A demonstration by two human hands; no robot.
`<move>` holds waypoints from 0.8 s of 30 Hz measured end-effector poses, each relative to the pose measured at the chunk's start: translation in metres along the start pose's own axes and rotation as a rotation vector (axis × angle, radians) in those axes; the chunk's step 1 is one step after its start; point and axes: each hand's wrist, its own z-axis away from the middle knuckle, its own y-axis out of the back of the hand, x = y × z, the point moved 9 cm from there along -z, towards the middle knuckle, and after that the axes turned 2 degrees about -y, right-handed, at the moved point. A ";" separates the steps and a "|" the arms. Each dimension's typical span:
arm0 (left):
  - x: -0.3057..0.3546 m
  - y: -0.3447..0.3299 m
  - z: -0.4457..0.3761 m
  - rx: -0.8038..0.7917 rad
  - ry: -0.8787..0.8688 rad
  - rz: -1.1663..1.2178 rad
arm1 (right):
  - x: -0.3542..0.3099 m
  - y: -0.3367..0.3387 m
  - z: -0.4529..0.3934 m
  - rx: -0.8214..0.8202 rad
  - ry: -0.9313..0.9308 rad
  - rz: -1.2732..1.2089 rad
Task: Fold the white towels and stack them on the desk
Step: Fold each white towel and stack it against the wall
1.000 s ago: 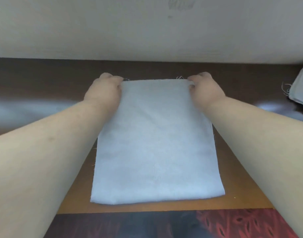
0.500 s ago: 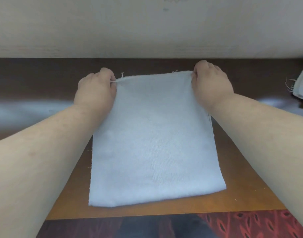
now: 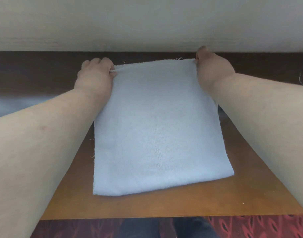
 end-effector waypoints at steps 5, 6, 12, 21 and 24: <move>-0.009 0.001 -0.010 -0.014 0.104 -0.111 | 0.010 0.005 -0.009 0.013 -0.084 -0.036; -0.006 0.006 -0.007 0.011 0.125 -0.115 | 0.014 0.009 -0.006 0.053 -0.137 -0.077; 0.098 0.001 0.098 -0.081 -0.042 0.205 | -0.053 0.014 0.111 0.214 0.238 -0.361; 0.098 -0.061 0.202 -0.357 -0.134 -0.126 | -0.031 -0.083 0.203 -0.179 0.258 0.102; 0.107 -0.049 0.203 -0.297 -0.190 -0.093 | -0.048 -0.068 0.215 -0.073 0.306 0.032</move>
